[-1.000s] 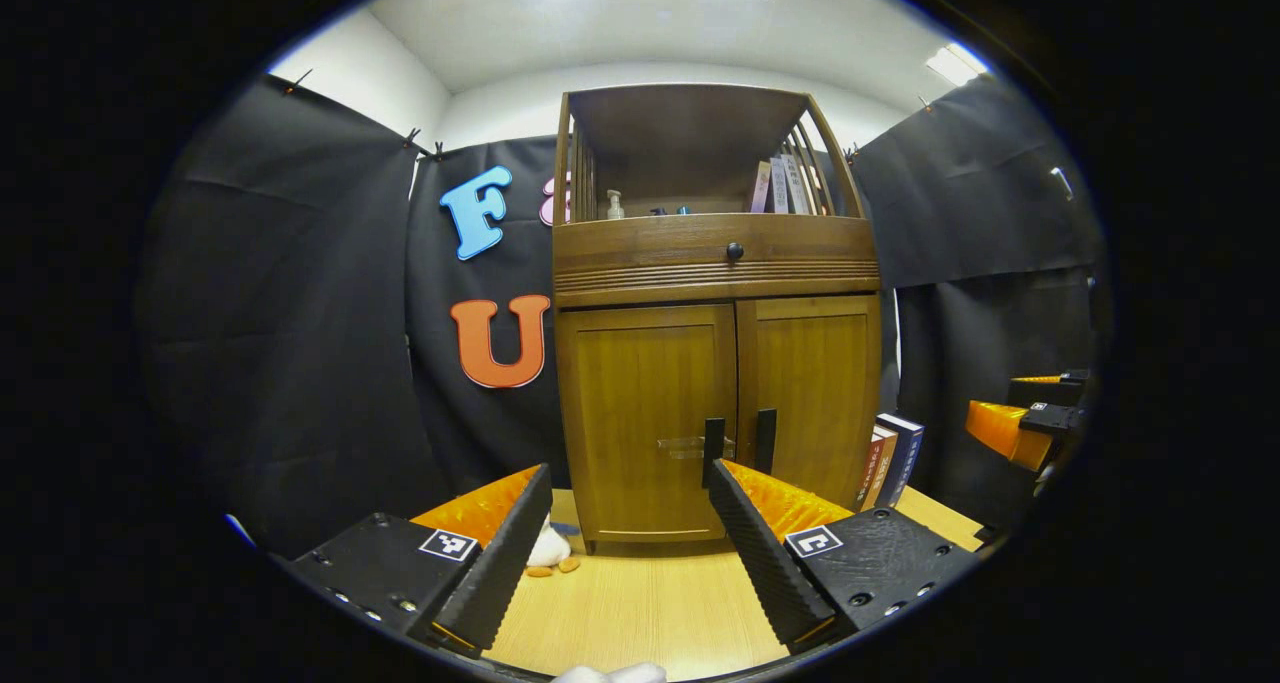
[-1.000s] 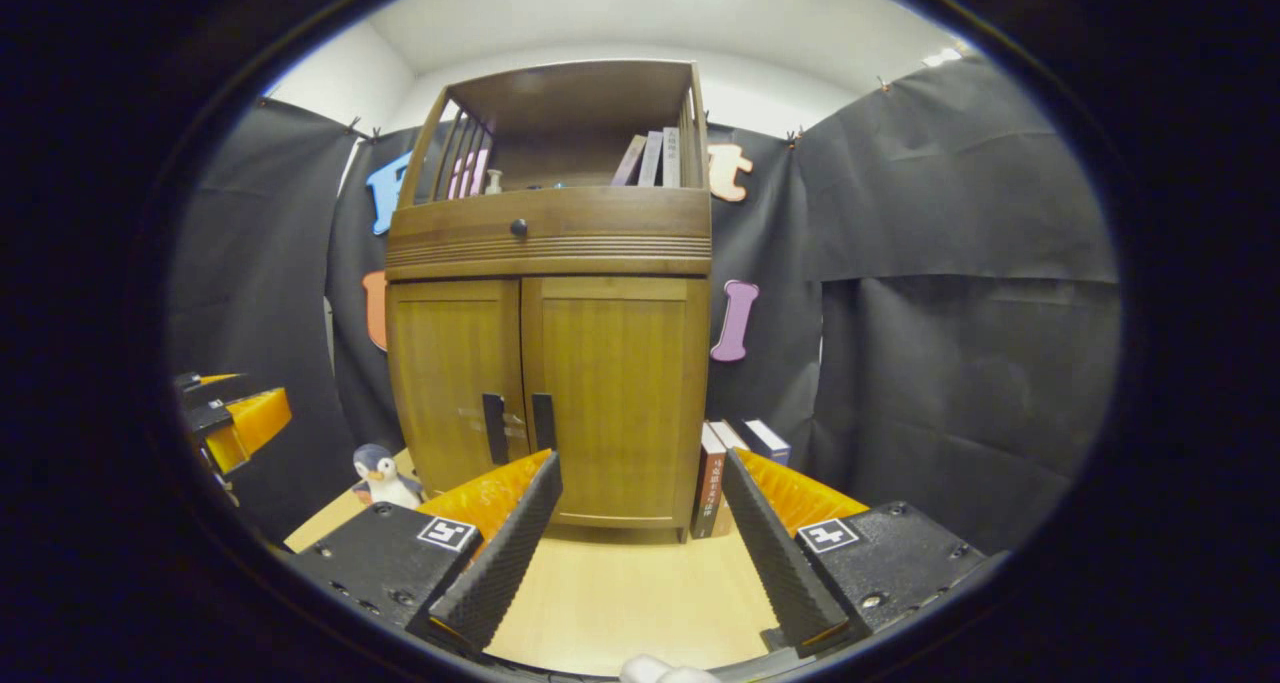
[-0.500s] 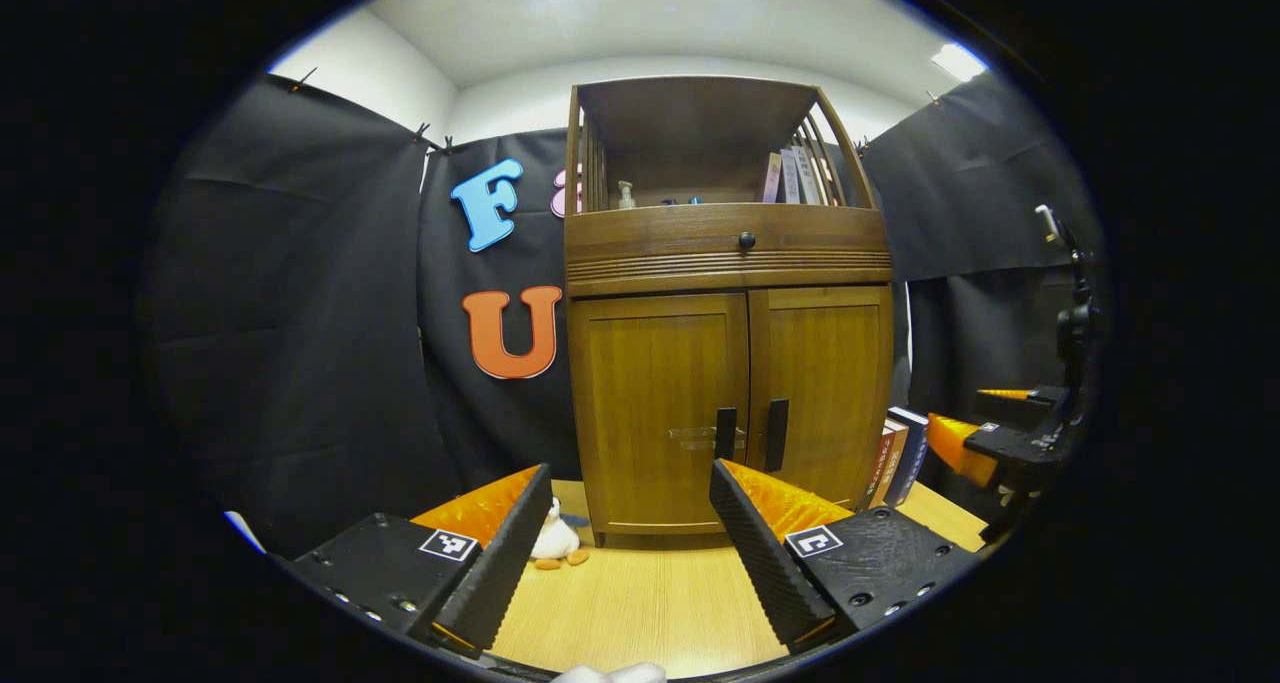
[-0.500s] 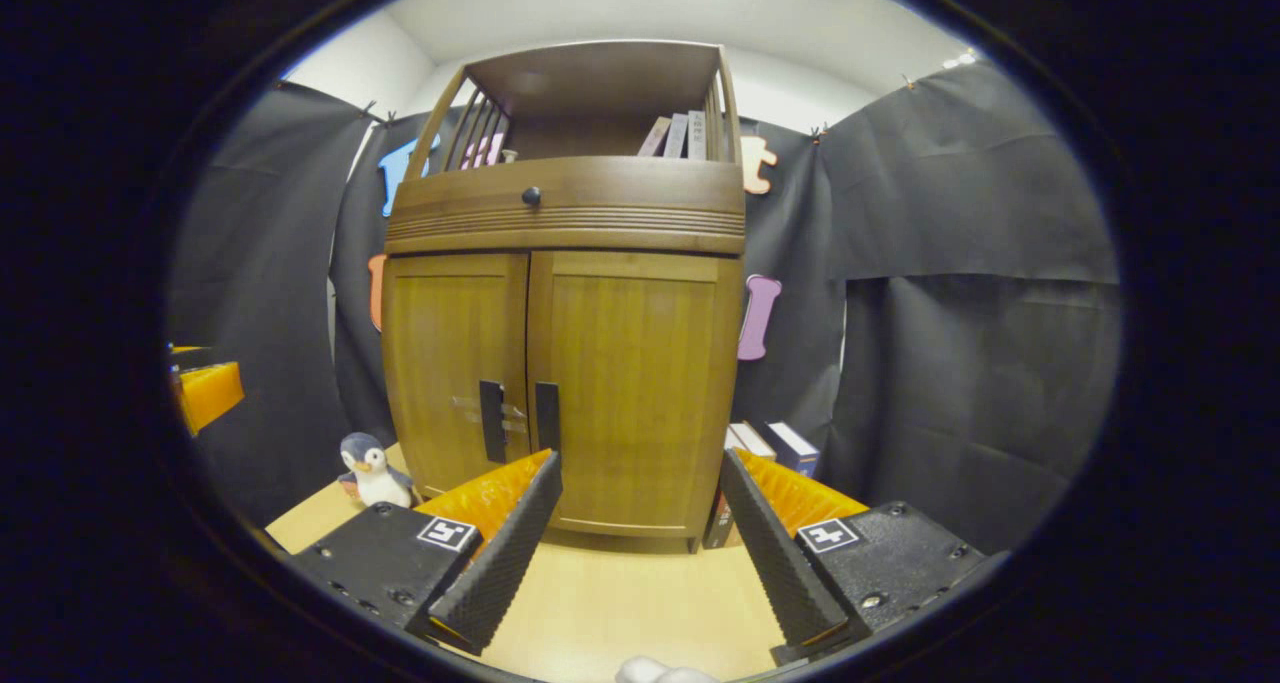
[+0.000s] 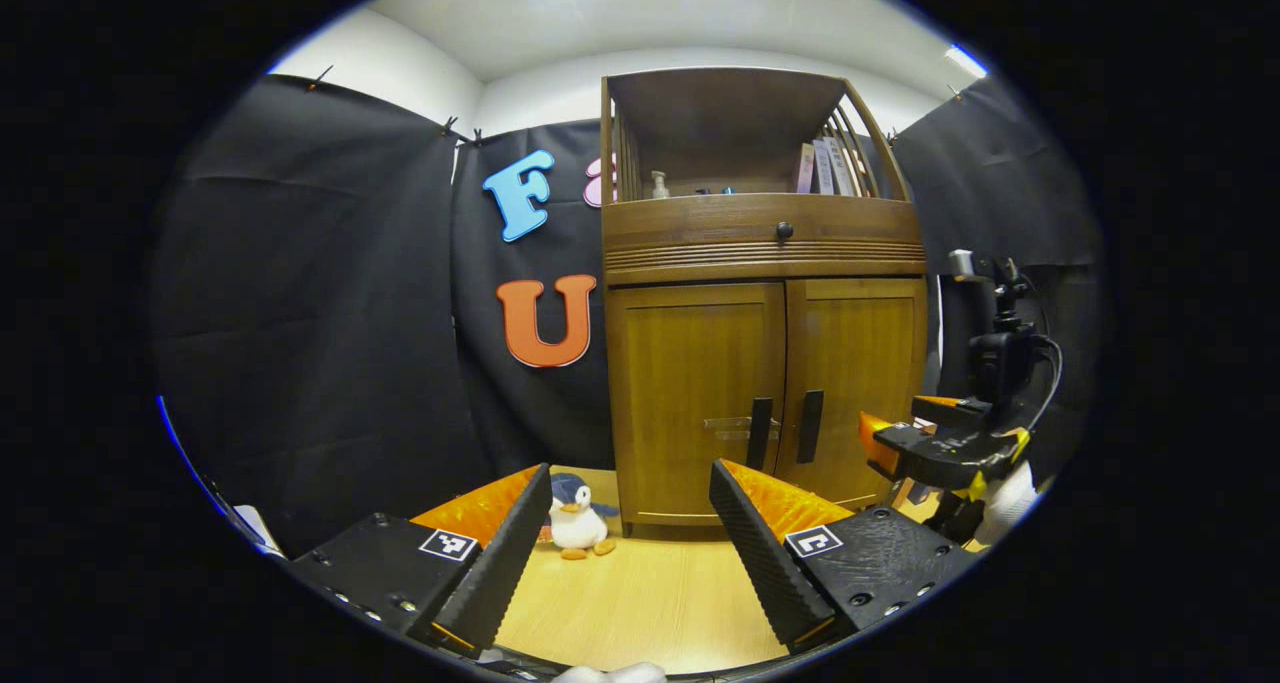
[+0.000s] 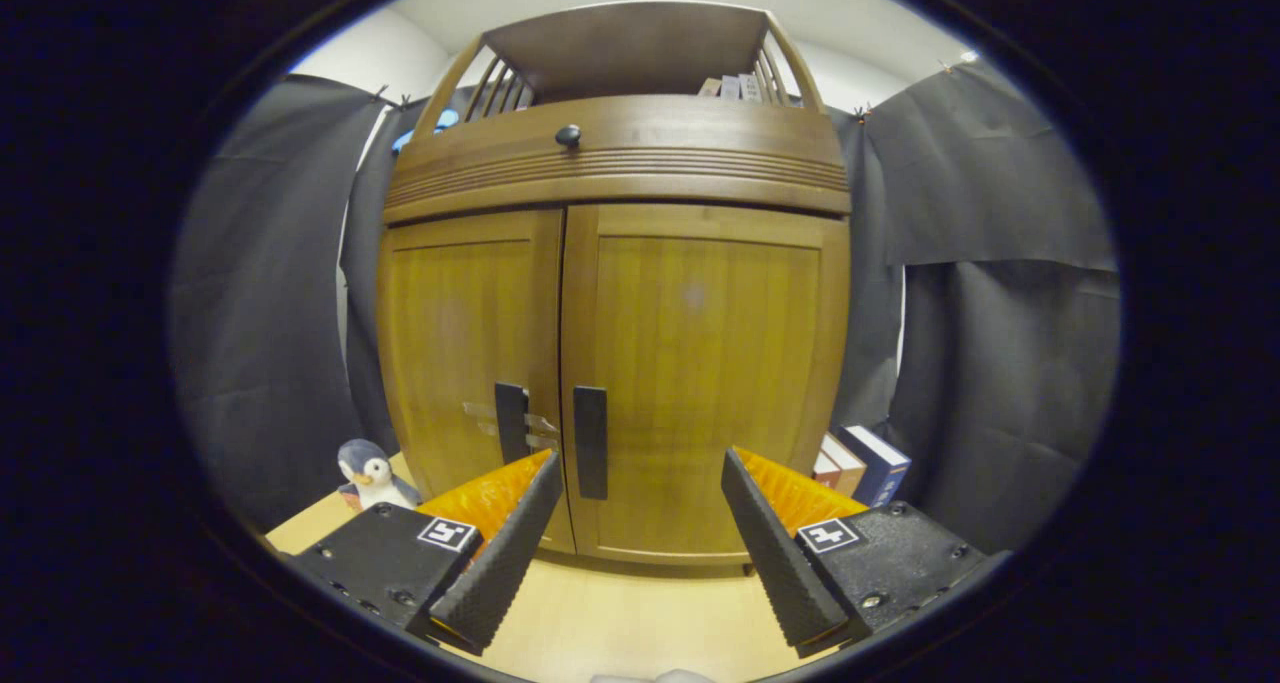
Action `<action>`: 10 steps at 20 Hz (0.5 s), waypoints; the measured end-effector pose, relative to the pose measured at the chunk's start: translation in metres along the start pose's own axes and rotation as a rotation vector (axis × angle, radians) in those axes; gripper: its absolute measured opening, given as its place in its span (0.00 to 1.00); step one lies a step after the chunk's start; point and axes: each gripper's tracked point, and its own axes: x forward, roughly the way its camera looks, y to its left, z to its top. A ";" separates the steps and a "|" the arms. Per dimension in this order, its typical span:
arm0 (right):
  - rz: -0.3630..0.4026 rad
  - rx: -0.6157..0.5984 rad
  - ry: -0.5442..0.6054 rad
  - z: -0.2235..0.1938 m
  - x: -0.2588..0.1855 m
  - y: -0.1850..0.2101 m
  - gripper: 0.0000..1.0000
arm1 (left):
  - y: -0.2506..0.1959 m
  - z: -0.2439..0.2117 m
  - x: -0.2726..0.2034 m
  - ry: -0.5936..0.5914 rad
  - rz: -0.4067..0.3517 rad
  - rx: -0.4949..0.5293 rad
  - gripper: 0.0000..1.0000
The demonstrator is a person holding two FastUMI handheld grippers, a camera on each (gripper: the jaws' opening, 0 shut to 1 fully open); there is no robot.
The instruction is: Open the right door of the double-door shoe cabinet with the right hand, and open the left door with the left hand.
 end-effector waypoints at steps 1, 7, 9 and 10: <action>-0.004 -0.002 0.002 -0.001 0.012 0.002 1.00 | 0.002 -0.001 -0.002 0.006 0.006 -0.002 0.96; -0.007 -0.034 0.022 -0.005 0.064 0.022 1.00 | 0.007 0.000 -0.007 0.010 0.036 0.002 0.96; -0.008 -0.043 0.038 -0.008 0.075 0.028 1.00 | 0.006 -0.001 -0.010 0.013 0.038 0.009 0.96; -0.008 -0.044 0.047 -0.009 0.079 0.029 0.99 | 0.006 -0.002 -0.011 0.019 0.039 0.011 0.96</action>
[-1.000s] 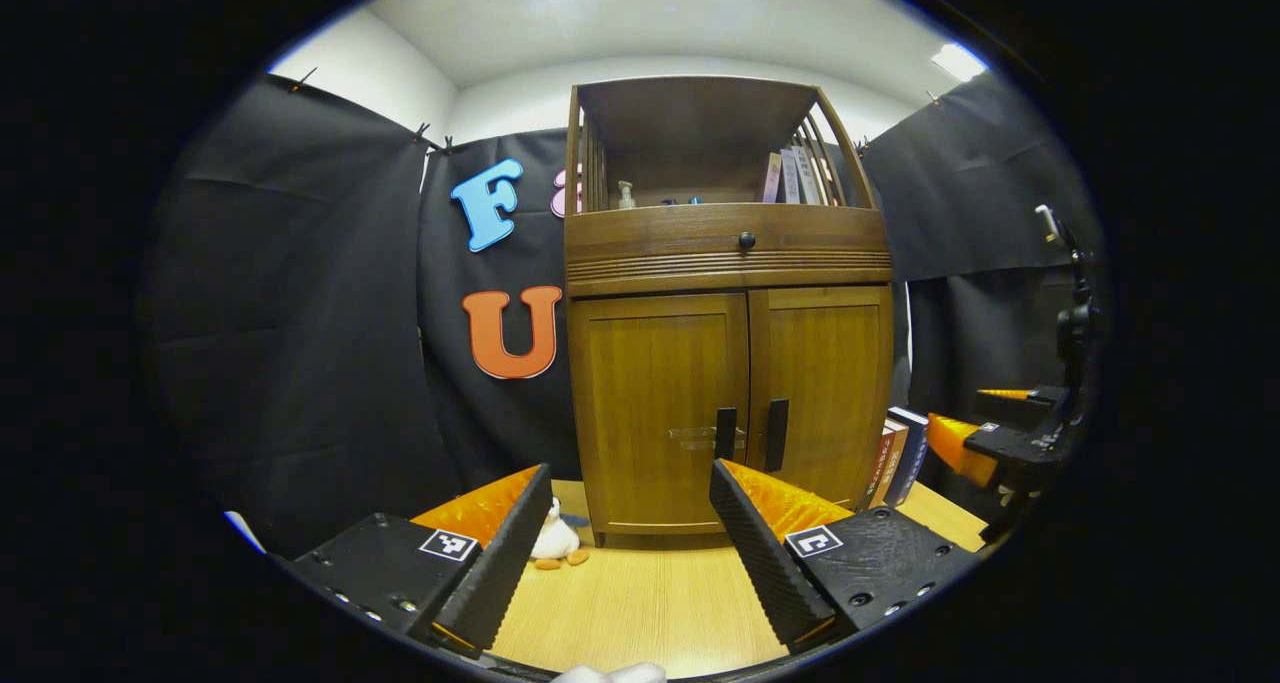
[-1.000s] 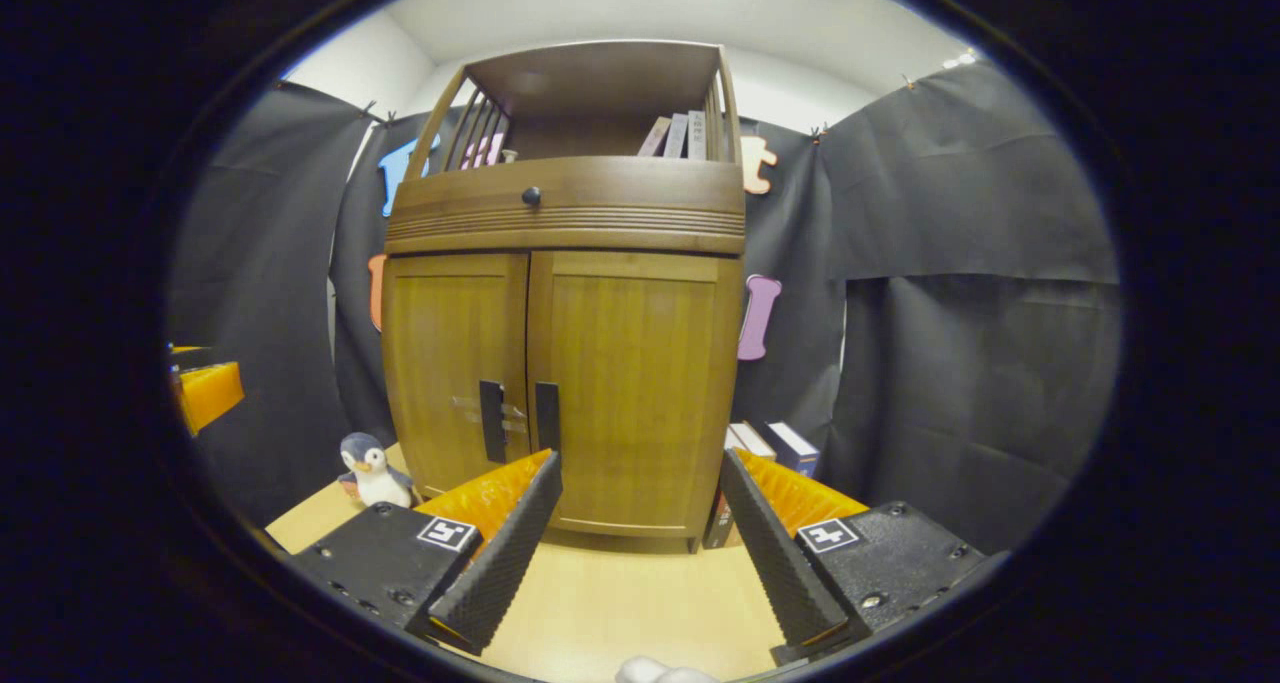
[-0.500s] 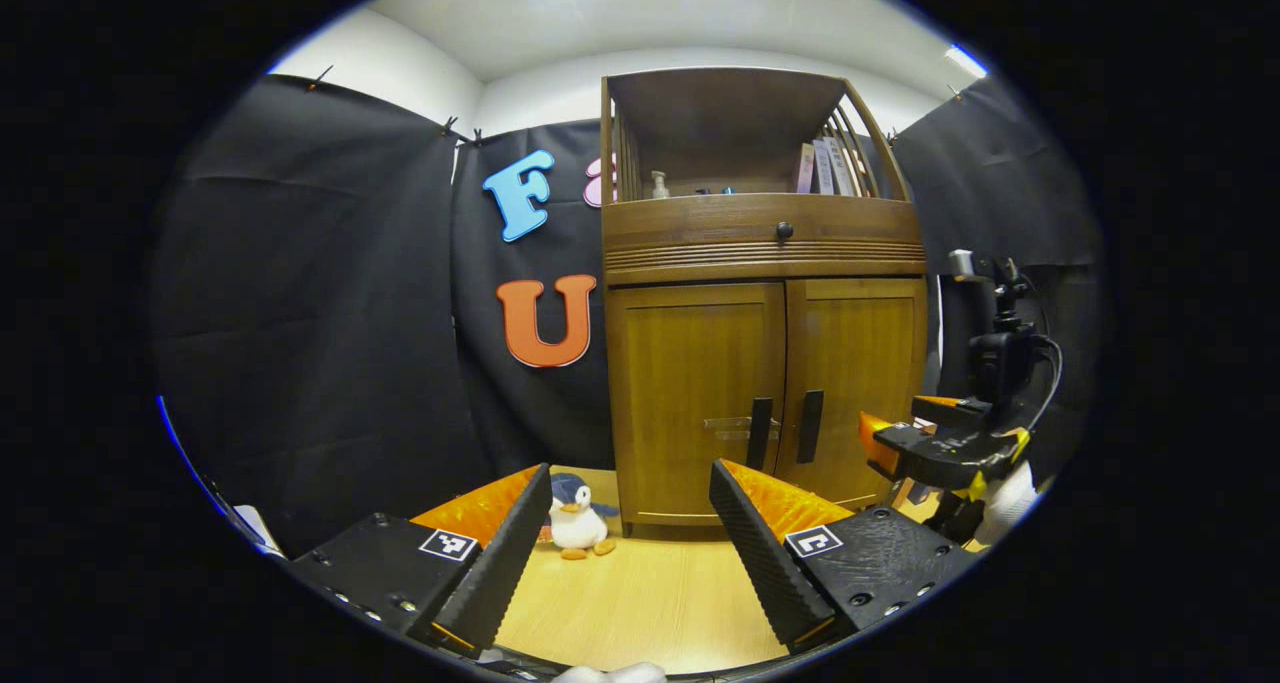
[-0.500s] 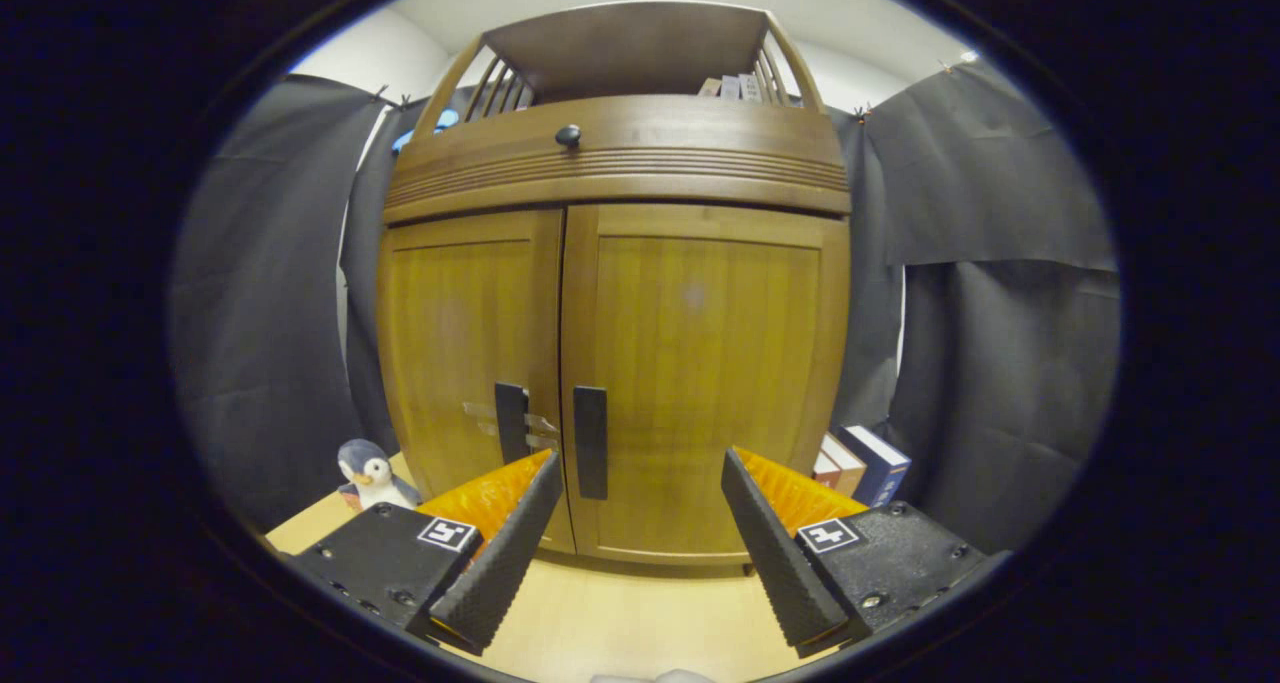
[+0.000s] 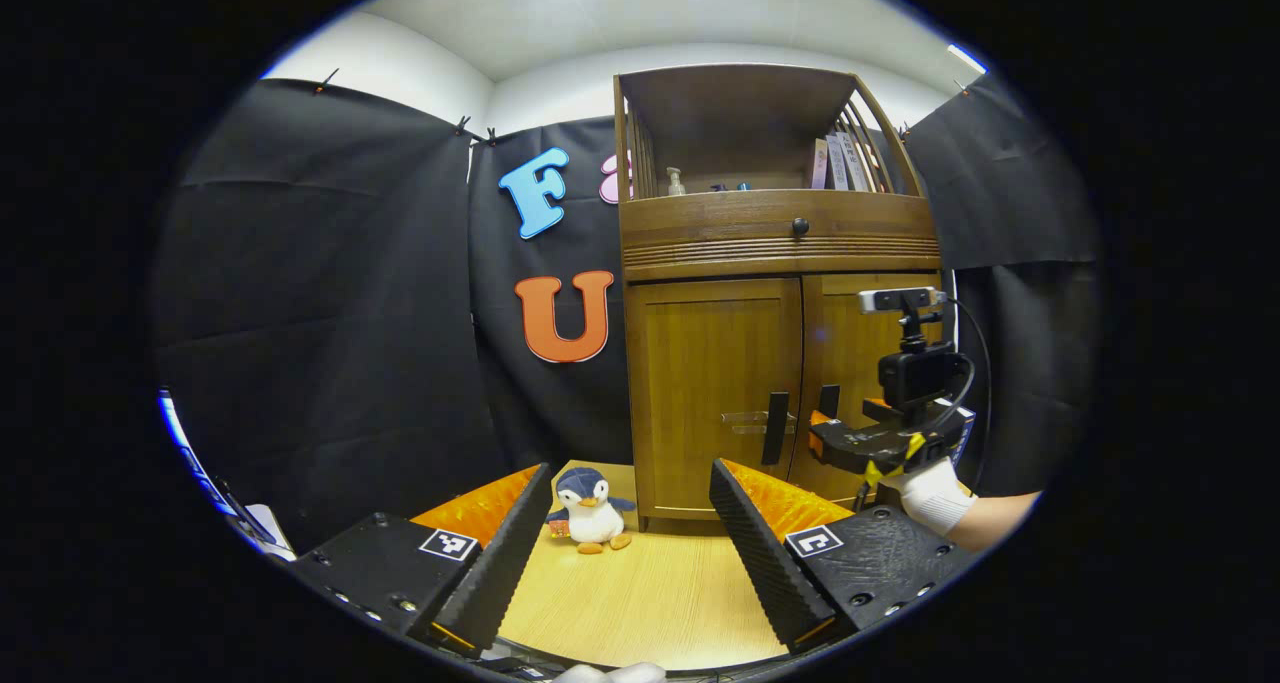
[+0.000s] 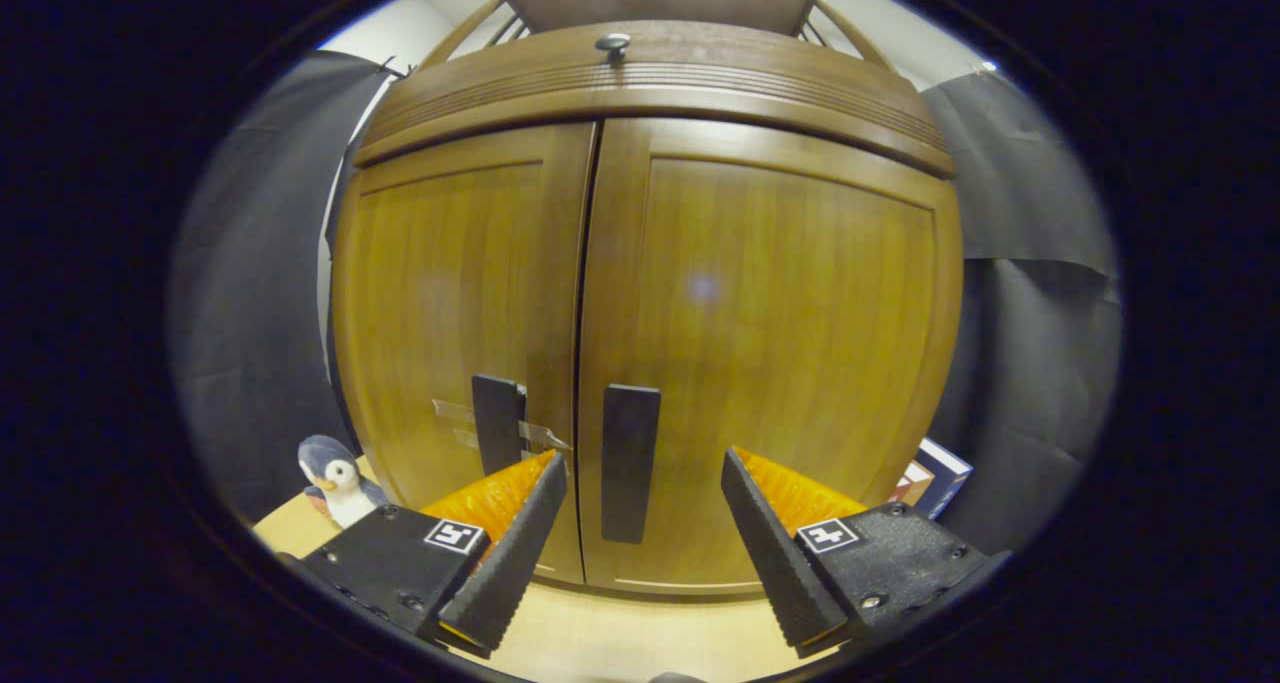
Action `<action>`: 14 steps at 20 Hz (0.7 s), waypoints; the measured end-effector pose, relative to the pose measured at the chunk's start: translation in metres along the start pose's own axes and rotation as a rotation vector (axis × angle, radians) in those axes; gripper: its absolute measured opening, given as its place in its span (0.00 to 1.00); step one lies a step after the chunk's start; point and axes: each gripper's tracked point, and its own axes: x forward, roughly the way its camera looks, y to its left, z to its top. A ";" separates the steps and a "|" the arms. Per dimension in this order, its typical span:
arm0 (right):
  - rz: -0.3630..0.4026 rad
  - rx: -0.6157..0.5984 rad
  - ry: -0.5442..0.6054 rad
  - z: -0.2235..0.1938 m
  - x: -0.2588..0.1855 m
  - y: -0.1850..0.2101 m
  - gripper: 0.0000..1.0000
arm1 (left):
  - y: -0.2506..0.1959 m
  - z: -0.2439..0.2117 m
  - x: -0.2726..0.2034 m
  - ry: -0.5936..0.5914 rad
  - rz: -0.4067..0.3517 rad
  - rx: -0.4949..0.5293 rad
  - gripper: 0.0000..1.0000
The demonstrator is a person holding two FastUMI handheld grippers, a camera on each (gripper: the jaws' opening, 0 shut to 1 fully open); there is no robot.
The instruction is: Open the right door of the double-door shoe cabinet with the right hand, and open the left door with the left hand.
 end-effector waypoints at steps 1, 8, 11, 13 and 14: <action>-0.001 0.003 0.003 0.001 0.006 0.002 0.97 | -0.001 -0.002 -0.003 0.003 -0.001 -0.001 0.96; -0.032 0.030 0.064 -0.010 0.032 -0.007 0.76 | 0.005 0.000 -0.006 0.001 0.021 -0.018 0.96; -0.043 0.048 0.087 -0.015 0.041 -0.009 0.71 | 0.015 0.000 -0.006 -0.002 0.044 -0.004 0.96; -0.041 0.071 0.101 -0.018 0.045 -0.007 0.68 | 0.020 -0.002 -0.008 -0.002 0.054 -0.010 0.96; -0.039 0.083 0.096 -0.017 0.046 -0.004 0.65 | 0.021 -0.003 -0.009 -0.002 0.057 -0.015 0.96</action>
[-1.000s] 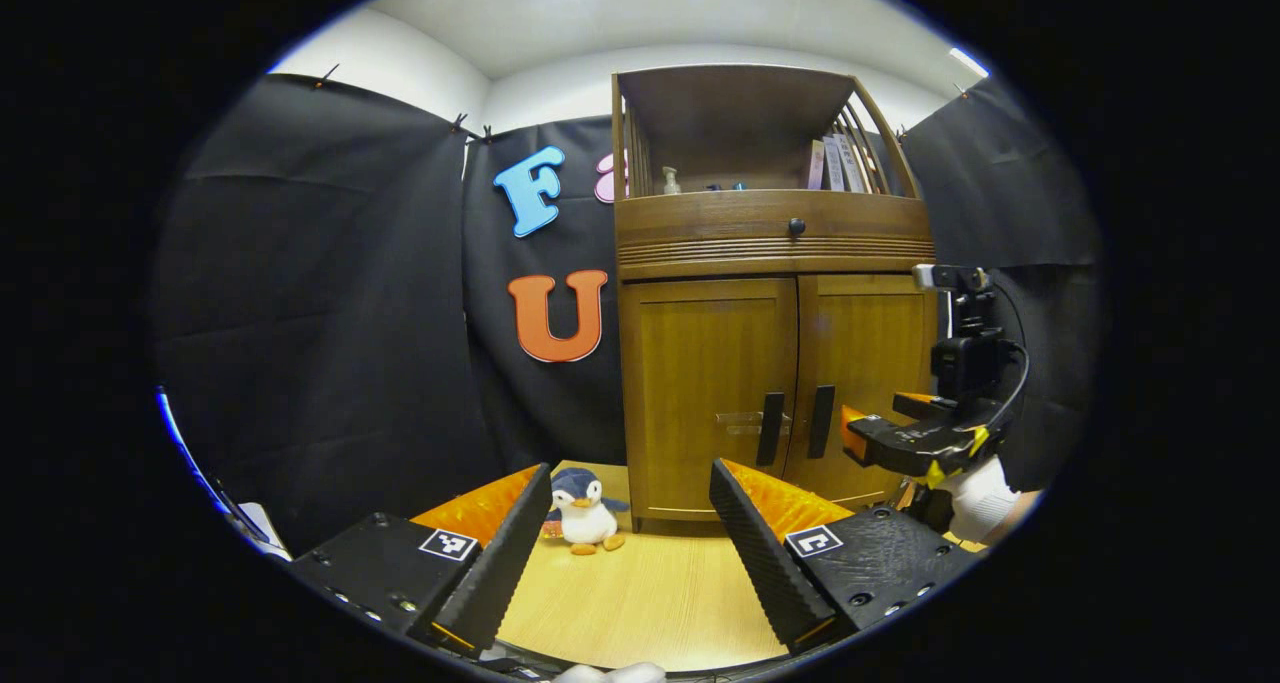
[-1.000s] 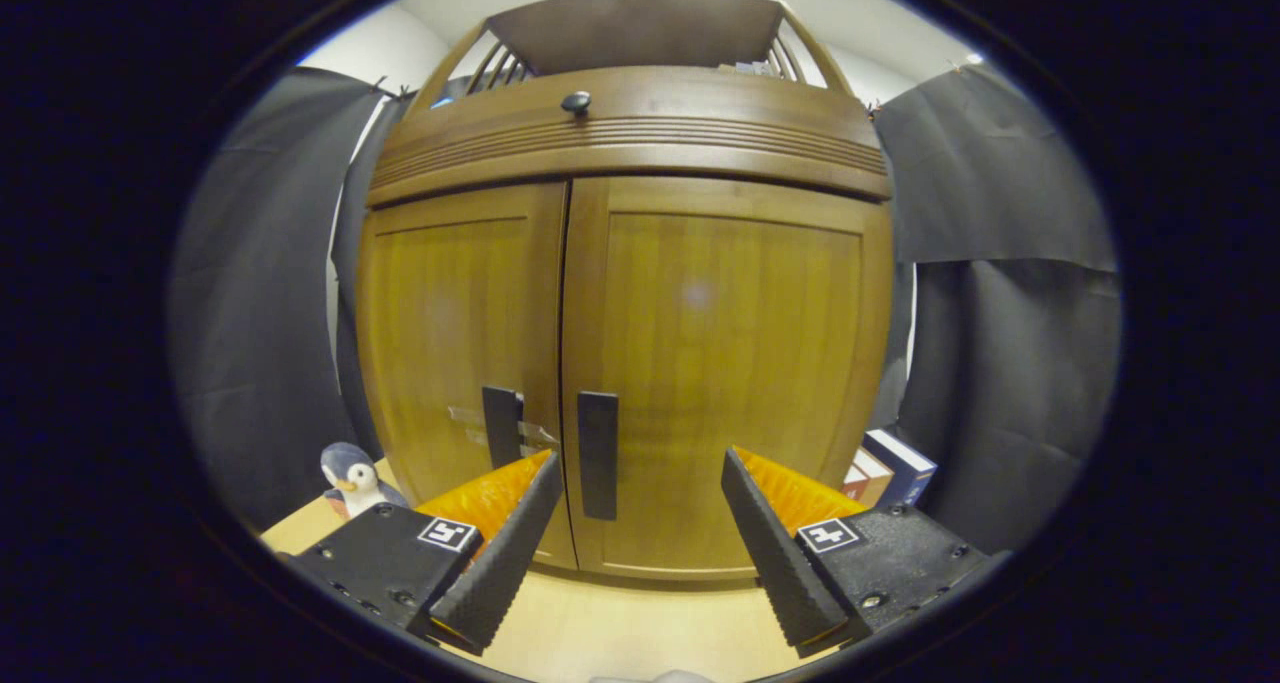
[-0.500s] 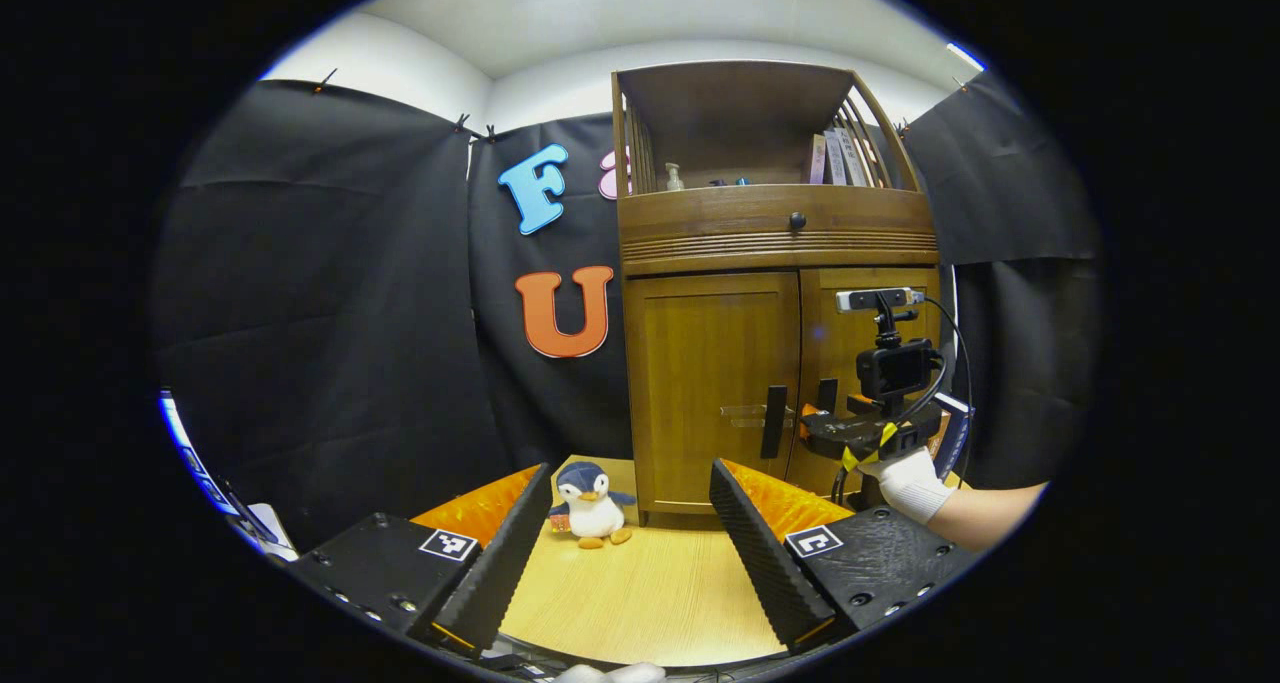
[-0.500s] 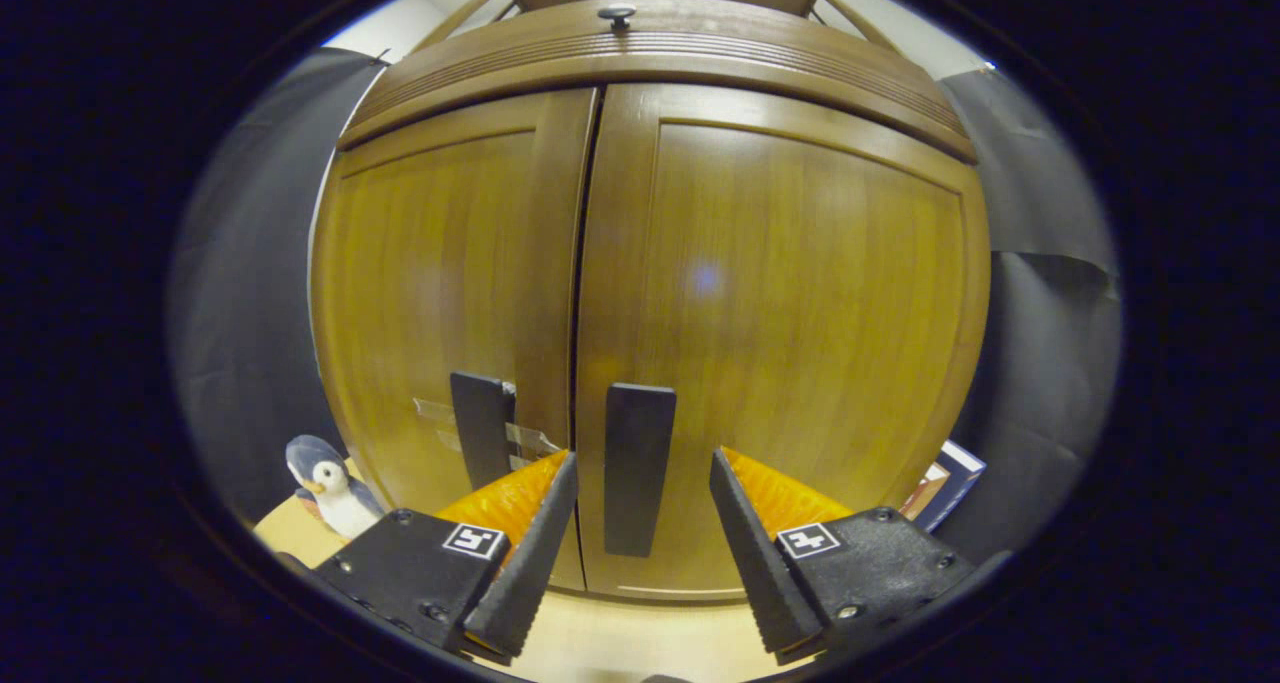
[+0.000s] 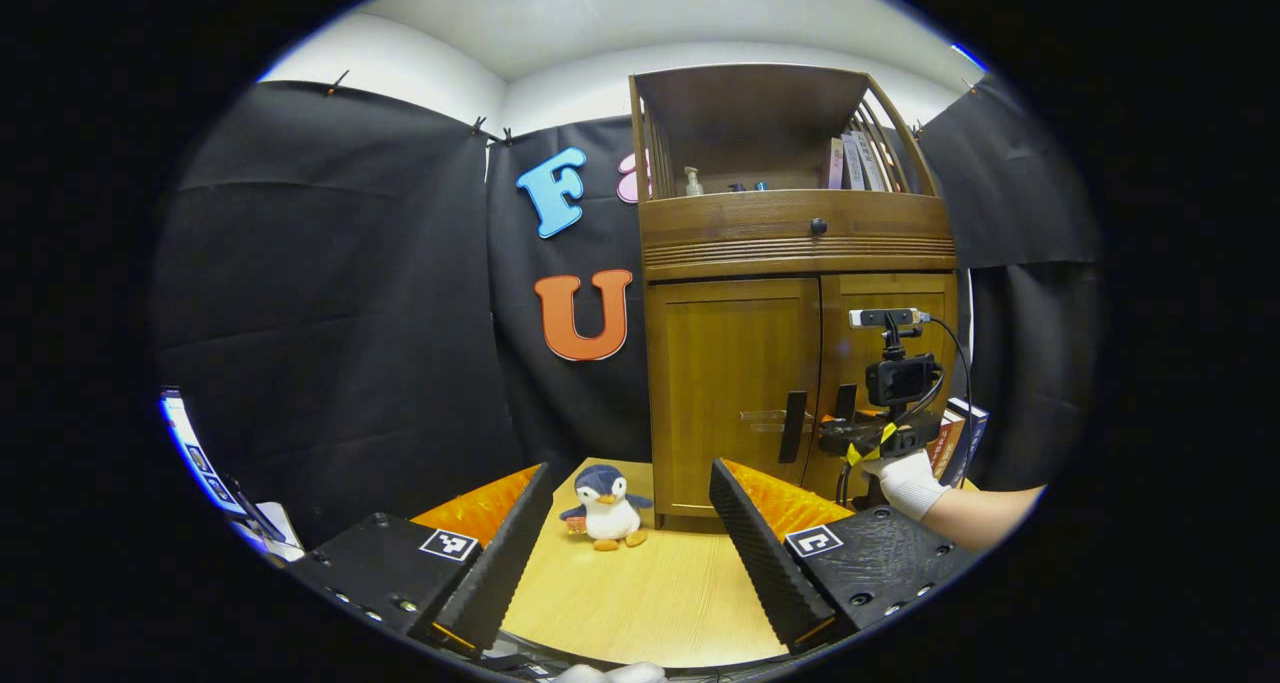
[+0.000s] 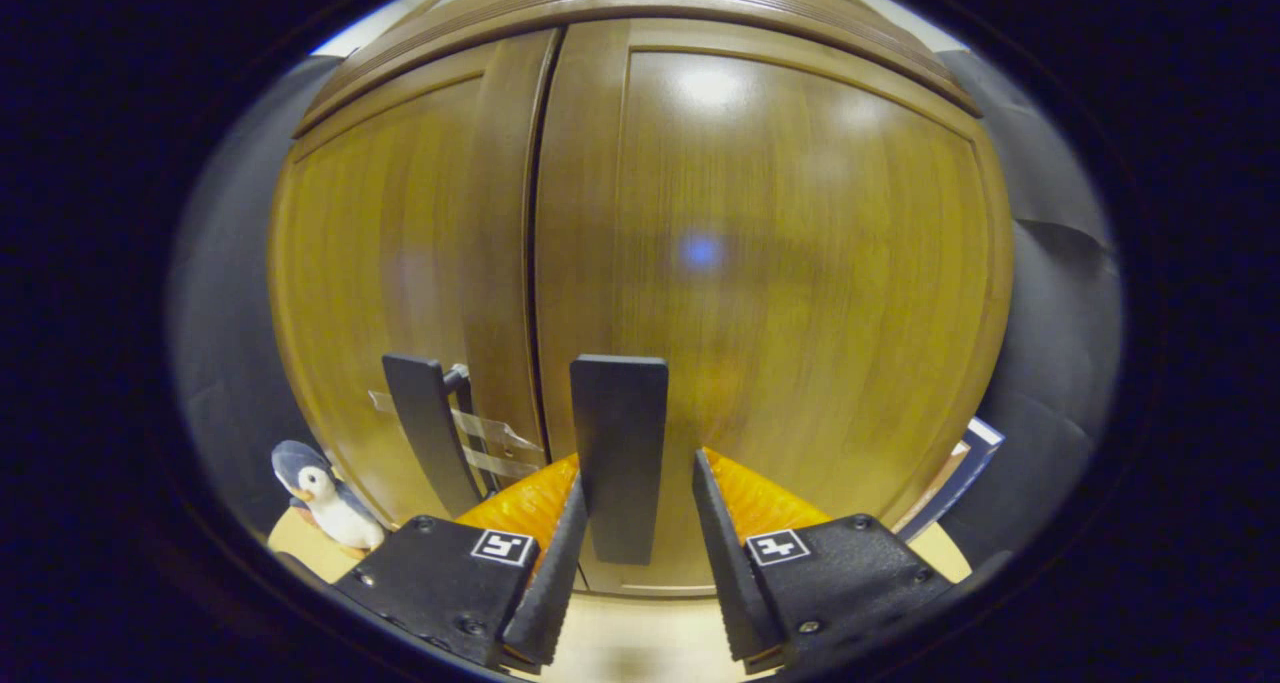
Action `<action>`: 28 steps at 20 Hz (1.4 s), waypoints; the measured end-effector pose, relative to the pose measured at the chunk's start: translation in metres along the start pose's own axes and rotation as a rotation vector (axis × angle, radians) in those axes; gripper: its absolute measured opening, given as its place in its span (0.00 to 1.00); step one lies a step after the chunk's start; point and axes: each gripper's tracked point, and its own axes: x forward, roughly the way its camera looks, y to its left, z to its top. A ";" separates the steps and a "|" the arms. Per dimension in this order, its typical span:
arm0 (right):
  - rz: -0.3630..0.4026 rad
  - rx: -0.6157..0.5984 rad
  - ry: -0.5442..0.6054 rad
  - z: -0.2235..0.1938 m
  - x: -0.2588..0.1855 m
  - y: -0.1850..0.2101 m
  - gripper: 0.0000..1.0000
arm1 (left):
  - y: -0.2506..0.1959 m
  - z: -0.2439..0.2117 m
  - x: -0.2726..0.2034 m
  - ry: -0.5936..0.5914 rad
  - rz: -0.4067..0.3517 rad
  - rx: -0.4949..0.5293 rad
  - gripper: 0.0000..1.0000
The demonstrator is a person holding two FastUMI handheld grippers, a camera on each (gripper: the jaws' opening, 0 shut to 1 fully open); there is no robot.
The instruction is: Open the right door of the double-door shoe cabinet with the right hand, and open the left door with the left hand.
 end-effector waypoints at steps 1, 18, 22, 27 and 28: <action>0.002 -0.001 0.000 -0.001 0.000 0.003 0.62 | 0.002 -0.001 0.000 0.003 0.004 -0.005 0.96; 0.027 -0.036 0.010 -0.017 -0.042 -0.002 0.34 | 0.002 -0.001 -0.007 -0.025 -0.051 -0.044 0.95; 0.039 -0.038 0.009 -0.027 -0.070 -0.010 0.34 | -0.004 -0.001 -0.014 -0.024 -0.084 -0.051 0.96; 0.042 -0.038 0.002 -0.042 -0.112 -0.034 0.34 | -0.020 -0.017 -0.037 -0.020 -0.128 -0.043 0.95; 0.044 -0.037 0.001 -0.044 -0.120 -0.040 0.33 | -0.021 -0.018 -0.040 -0.018 -0.139 -0.043 0.95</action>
